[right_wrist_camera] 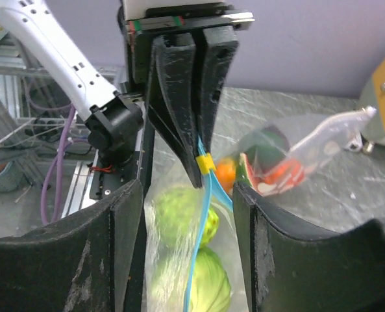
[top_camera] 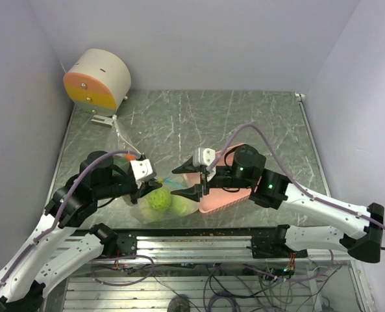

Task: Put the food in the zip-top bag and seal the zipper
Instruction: Zip the zipper food storage bag, then place the zipper food storage bag at the center of the board.

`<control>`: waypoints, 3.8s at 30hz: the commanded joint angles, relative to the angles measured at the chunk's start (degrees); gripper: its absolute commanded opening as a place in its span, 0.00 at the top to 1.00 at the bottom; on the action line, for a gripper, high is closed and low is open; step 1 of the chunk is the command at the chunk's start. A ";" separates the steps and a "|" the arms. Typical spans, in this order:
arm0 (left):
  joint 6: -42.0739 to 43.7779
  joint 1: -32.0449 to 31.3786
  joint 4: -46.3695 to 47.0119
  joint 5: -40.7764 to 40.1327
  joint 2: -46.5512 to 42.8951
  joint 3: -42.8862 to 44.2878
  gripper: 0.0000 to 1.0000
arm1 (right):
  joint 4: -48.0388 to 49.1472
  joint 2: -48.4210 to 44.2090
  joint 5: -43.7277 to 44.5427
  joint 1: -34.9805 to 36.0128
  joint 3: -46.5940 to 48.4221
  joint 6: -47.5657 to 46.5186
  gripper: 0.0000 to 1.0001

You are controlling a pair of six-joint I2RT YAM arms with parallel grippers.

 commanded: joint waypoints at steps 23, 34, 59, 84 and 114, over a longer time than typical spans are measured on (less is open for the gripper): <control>-0.97 -0.15 1.65 1.31 -2.42 -0.68 0.93 | 10.83 11.77 -13.04 -3.24 3.16 -3.25 0.77; -1.07 -0.23 1.91 1.12 -2.42 -0.84 0.93 | 12.64 13.28 -20.75 -6.12 3.16 -0.50 0.73; -1.23 -0.20 1.94 0.10 -3.04 -0.60 0.93 | 9.66 17.47 -23.06 -6.22 6.66 1.11 1.00; -5.59 -0.21 0.87 -23.98 -15.64 0.93 0.93 | 2.65 11.14 -23.31 -19.42 -2.83 -3.93 1.00; -14.80 -0.21 16.99 -39.40 -15.53 -2.10 0.93 | -0.85 9.52 13.38 -26.15 -0.71 18.29 0.25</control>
